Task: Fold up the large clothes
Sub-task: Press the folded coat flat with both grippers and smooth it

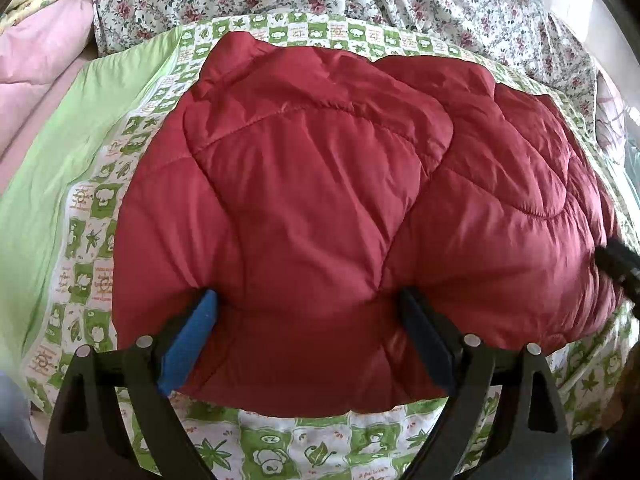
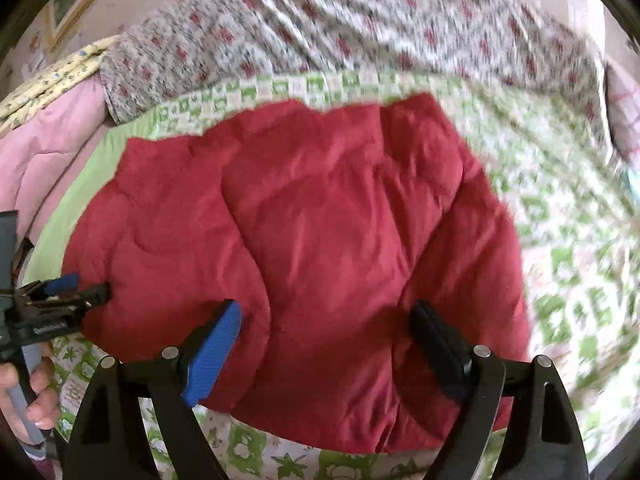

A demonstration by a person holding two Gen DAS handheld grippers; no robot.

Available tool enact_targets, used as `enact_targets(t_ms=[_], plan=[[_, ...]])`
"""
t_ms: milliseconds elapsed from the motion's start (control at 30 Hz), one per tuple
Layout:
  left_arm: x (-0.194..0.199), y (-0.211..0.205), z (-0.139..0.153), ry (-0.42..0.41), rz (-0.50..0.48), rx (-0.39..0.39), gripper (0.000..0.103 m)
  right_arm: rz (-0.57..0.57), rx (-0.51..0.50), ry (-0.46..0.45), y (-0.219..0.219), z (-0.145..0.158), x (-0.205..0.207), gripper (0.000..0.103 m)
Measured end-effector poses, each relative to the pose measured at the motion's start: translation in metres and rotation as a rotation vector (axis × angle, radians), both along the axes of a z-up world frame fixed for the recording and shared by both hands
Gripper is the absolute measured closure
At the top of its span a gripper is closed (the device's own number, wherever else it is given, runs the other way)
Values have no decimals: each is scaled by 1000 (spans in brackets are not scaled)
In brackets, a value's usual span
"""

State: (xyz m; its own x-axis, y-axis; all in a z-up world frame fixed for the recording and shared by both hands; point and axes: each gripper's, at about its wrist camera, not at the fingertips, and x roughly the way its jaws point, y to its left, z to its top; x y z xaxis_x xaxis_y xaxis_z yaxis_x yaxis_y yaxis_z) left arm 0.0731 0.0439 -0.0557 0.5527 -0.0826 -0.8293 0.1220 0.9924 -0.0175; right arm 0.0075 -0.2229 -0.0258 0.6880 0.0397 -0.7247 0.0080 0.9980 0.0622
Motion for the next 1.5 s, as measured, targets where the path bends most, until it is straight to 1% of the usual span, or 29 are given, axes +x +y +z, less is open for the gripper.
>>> enact_targets(t_ms=[67,133,233,300,367,400,500,600,733,800,867,933,1000,1133,1300,1467,1500], plan=[[0,-1,-1,0,-1,7,10,15,17,-13,2,7,4,16],[0,0,-1,5,-2,9,10,31,36,-5,5,7,11,16],[-1,0,11,-11,-10,5,11,54,44,17,10,4,24,16],[3,0,23,-32,-23,-25,11,62,42,21,13,5,30,16],[14,4,27,-23,-22,-72,11,59,33,38,11,2,38,15],[22,5,25,-10,-16,-80,11,49,25,53,9,-2,42,14],[45,4,10,26,-10,-67,11,33,25,87,-2,-13,57,14],[60,2,5,36,-10,-58,9,19,53,103,-14,-18,68,14],[69,0,2,47,-9,-56,8,-4,70,111,-17,-14,75,14],[70,-1,2,49,-8,-52,7,5,66,74,-12,-2,74,15],[72,-1,0,47,-10,-43,6,6,54,65,-9,1,78,15],[72,-2,0,44,-12,-40,6,-5,70,94,-16,-9,86,14],[73,-1,-1,38,-16,-42,5,-3,84,97,-23,-21,93,14],[78,-2,-6,34,-19,-34,0,-5,89,90,-26,-28,95,14],[80,-2,-8,31,-20,-25,0,-8,80,85,-25,-28,93,14],[81,-2,-10,36,-17,-23,0,-26,73,53,-20,-7,77,15],[80,-3,-10,35,-17,-23,0,-26,58,61,-18,-8,74,15]])
